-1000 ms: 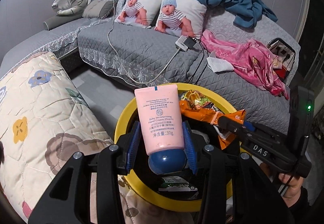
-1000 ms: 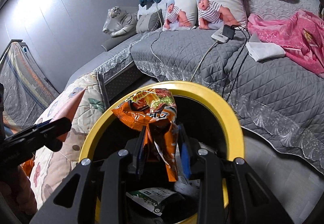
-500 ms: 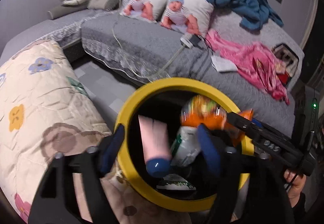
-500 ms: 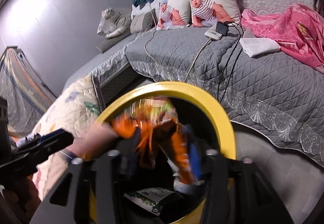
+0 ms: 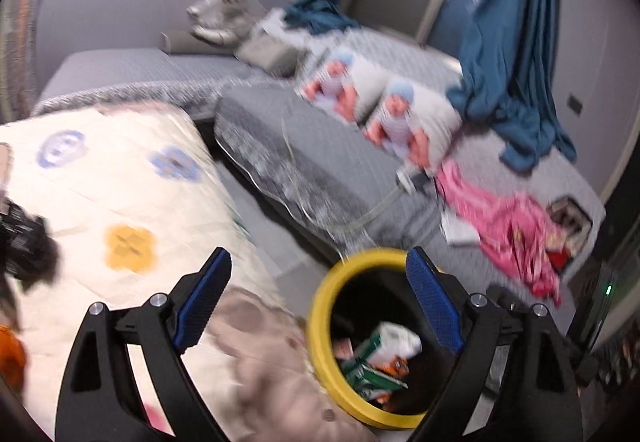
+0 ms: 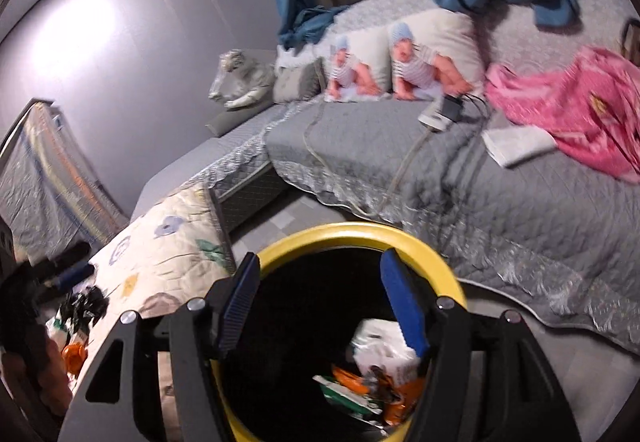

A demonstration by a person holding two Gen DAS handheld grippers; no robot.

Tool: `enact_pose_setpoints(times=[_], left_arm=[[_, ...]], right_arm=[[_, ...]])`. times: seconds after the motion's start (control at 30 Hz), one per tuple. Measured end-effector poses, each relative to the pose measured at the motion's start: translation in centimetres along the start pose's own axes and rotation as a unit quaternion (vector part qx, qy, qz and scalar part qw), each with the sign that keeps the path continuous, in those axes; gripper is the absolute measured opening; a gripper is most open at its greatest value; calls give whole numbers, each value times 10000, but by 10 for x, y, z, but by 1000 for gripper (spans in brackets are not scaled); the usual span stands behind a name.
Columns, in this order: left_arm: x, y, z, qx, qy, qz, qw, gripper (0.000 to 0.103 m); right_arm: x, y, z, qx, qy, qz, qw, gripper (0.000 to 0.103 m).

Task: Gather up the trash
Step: 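Return to the mattress and grasp the white tissue bag with the right tool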

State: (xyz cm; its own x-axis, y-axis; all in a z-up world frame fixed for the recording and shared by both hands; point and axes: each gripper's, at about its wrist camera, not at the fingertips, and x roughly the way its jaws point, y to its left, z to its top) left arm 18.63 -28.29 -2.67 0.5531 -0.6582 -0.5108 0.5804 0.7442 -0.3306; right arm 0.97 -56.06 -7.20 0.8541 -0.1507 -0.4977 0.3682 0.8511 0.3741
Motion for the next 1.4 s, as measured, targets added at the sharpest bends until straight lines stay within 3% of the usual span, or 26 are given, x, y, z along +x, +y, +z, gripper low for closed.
enact_pose_setpoints(times=[0.07,0.13,0.2,0.3,0.4,0.5,0.57,0.6,0.67,0.73,0.8,0.87,1.0,1.2,1.3,1.33,1.4], left_arm=[[-26,19,11,-106,-271,174,9994,85],[-60,44,19,-261,-574,499,9968,85],[-97,73,22,-472,-907,757,9919,86],[-158,118,19,-763,-1394,1478,9762,87],[-215,162,6,-1037,-1770,2306,9512,88],[-273,203,-16,-1361,-2090,3156,9155,89],[-300,223,-29,-1536,-2231,3545,8949,89],[-314,235,-39,-1652,-2289,3830,8796,90],[-335,255,-55,-1842,-2320,4190,8583,91],[-349,271,-72,-2052,-2337,4393,8427,92],[-354,284,-86,-2175,-2221,4533,8354,93],[-353,296,-101,-2236,-2017,4615,8345,93],[-351,320,-121,-2479,-1767,4434,8431,93],[-336,327,-138,-2630,-1551,4131,8580,93],[-325,329,-142,-2577,-1388,3996,8687,93],[-322,331,-141,-2557,-1335,3954,8720,93],[-316,332,-141,-2512,-1232,3904,8771,93]], right_arm=[[2,24,4,-303,51,410,9987,70],[3,53,7,-700,36,762,9946,72],[4,93,8,-1237,38,1222,9848,74],[8,162,5,-1889,133,2035,9606,88],[14,243,-10,-2656,433,2800,9215,95],[25,325,-35,-3303,904,3462,8734,95],[39,380,-56,-3713,1379,3750,8381,95],[46,404,-65,-3831,1496,3822,8275,95],[61,453,-86,-4109,1875,3961,7995,95],[73,489,-102,-4266,2043,3964,7869,95],[85,526,-118,-4549,2234,3855,7710,95],[98,559,-132,-4737,2312,3673,7663,95],[124,602,-155,-5025,2581,3298,7564,95],[160,632,-189,-5229,2822,2810,7536,95],[175,637,-203,-5314,3023,2654,7455,95],[178,637,-205,-5327,3011,2607,7467,93],[183,634,-205,-5162,3098,2580,7556,77]])
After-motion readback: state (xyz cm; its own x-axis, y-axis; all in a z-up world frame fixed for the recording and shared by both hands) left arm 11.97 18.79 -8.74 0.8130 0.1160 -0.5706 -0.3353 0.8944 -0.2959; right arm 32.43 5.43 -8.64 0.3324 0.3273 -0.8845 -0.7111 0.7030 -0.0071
